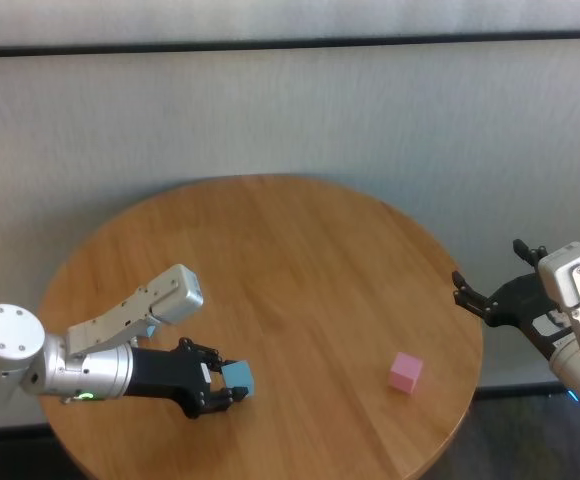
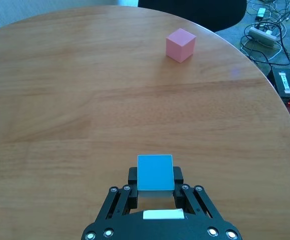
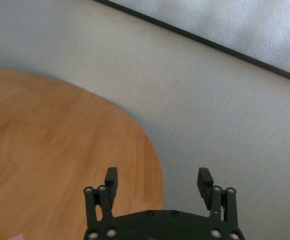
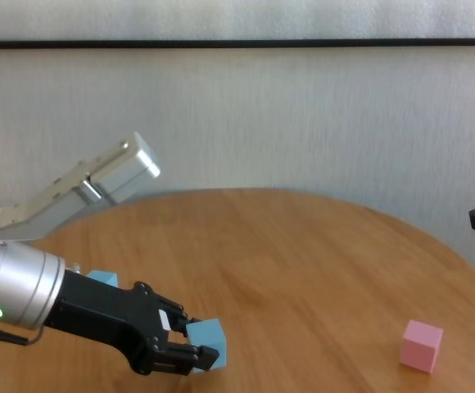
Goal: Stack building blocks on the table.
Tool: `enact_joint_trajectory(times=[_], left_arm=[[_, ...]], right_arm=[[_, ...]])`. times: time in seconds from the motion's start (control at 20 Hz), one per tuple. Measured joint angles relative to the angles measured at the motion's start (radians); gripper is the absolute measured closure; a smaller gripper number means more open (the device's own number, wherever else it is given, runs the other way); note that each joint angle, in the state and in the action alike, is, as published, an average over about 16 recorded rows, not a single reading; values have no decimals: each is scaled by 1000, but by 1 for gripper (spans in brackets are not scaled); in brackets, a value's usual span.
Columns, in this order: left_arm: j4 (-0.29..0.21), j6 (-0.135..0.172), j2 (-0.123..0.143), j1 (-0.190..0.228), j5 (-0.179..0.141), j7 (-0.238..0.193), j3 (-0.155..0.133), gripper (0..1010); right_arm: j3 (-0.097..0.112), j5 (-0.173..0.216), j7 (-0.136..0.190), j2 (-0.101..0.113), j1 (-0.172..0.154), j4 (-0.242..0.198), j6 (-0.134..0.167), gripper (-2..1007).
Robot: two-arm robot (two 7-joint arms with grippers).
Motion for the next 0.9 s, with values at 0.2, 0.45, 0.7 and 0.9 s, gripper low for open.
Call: enact_joint_trajectory(times=[0.2, 0.45, 0.7, 0.9], left_arm=[[12, 0, -9, -6, 0, -2, 2, 614], [16, 2, -12, -7, -2, -2, 2, 608], [15, 3, -12, -6, -2, -1, 1, 548], [14, 3, -11, -5, -2, 0, 1, 459]], right_arm=[[0, 0, 0, 0, 0, 0, 0, 0], [0, 0, 0, 0, 0, 0, 0, 0], [0, 0, 0, 0, 0, 0, 0, 0], [0, 0, 0, 0, 0, 0, 0, 0]])
